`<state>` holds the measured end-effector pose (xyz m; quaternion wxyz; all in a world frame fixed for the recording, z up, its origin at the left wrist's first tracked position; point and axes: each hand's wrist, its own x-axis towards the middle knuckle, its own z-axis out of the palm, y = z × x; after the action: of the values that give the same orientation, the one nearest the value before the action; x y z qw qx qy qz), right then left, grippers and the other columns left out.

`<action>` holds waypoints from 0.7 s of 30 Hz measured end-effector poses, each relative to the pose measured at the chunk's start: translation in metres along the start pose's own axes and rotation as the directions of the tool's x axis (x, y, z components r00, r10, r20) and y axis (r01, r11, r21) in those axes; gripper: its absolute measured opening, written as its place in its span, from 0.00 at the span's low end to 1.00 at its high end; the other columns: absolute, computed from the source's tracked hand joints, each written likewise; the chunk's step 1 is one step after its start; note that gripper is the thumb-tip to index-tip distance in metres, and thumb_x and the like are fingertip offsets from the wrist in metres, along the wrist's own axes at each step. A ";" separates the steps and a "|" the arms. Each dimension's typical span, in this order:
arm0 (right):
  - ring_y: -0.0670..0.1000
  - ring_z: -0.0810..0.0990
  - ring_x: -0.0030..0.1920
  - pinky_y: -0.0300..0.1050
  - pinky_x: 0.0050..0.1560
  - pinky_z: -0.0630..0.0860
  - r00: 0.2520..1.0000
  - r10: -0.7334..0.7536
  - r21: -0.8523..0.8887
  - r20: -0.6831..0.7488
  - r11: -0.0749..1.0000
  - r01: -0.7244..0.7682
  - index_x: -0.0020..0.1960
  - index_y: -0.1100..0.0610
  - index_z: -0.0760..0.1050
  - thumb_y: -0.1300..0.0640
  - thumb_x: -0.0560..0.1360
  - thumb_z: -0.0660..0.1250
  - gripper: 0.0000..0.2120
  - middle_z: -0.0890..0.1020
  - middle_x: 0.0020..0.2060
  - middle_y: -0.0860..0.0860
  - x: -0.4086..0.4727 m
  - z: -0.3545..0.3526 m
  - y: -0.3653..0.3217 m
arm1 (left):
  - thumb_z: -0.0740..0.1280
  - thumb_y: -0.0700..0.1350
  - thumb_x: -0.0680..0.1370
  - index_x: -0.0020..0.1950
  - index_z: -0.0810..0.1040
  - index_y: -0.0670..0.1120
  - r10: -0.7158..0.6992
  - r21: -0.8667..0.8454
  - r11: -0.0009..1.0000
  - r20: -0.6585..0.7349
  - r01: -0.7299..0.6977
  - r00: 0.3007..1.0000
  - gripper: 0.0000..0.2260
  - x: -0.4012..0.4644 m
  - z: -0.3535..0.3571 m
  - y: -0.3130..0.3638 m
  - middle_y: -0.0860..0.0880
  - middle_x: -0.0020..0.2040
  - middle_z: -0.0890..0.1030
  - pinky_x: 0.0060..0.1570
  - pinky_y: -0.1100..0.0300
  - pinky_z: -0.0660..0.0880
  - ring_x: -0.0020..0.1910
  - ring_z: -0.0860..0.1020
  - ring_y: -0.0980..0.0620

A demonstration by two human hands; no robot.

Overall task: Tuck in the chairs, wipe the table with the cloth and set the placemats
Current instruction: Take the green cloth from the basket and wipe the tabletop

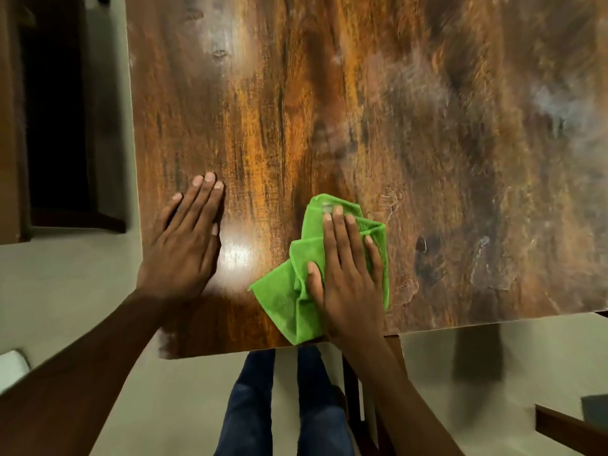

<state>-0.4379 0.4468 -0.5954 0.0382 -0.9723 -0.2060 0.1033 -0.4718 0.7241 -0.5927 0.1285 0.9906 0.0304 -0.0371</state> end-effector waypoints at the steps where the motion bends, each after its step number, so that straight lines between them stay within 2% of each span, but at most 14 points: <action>1: 0.50 0.44 0.86 0.57 0.85 0.52 1.000 -0.011 0.007 -0.006 1.000 0.011 0.87 0.55 0.43 0.43 0.87 0.49 0.34 0.45 0.87 0.52 0.006 0.000 -0.001 | 0.49 0.48 0.88 0.88 0.53 0.43 0.000 -0.002 1.000 -0.004 0.000 1.000 0.28 -0.002 0.000 0.000 0.46 0.88 0.53 0.84 0.41 0.55 0.88 0.51 0.48; 6: 0.50 0.42 0.86 0.57 0.85 0.49 0.999 -0.024 0.048 -0.031 0.999 0.026 0.87 0.55 0.43 0.43 0.88 0.47 0.33 0.45 0.87 0.51 0.057 -0.010 0.001 | 0.49 0.48 0.88 0.88 0.52 0.43 -0.004 -0.007 1.000 0.007 0.004 1.000 0.28 0.001 -0.003 0.004 0.45 0.88 0.52 0.84 0.40 0.56 0.88 0.50 0.49; 11: 0.49 0.41 0.86 0.57 0.85 0.50 1.000 -0.007 0.053 -0.004 0.999 0.007 0.87 0.54 0.41 0.43 0.88 0.47 0.33 0.43 0.87 0.50 0.004 -0.007 0.007 | 0.49 0.48 0.88 0.88 0.49 0.44 -0.111 -0.004 0.994 -0.012 0.111 0.994 0.28 -0.005 -0.010 0.043 0.46 0.88 0.49 0.85 0.45 0.52 0.88 0.48 0.50; 15: 0.50 0.44 0.86 0.59 0.85 0.53 0.999 0.020 0.070 0.041 0.997 -0.022 0.87 0.54 0.42 0.43 0.87 0.47 0.33 0.45 0.87 0.51 -0.038 -0.004 0.012 | 0.51 0.46 0.88 0.88 0.52 0.43 -0.065 -0.097 0.994 -0.080 0.057 0.995 0.27 0.027 0.004 0.084 0.46 0.88 0.52 0.85 0.48 0.50 0.88 0.49 0.51; 21: 0.49 0.45 0.86 0.57 0.85 0.52 0.999 0.017 0.053 -0.031 0.999 -0.015 0.87 0.53 0.45 0.40 0.87 0.46 0.33 0.47 0.87 0.50 -0.004 -0.005 0.010 | 0.53 0.46 0.89 0.88 0.52 0.42 -0.142 -0.092 0.987 -0.111 0.133 0.984 0.27 0.048 0.028 0.082 0.45 0.88 0.52 0.85 0.47 0.51 0.88 0.49 0.49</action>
<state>-0.4365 0.4360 -0.5913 0.0660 -0.9742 -0.1947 0.0935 -0.4198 0.6403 -0.6025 0.1651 0.9803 0.1078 0.0138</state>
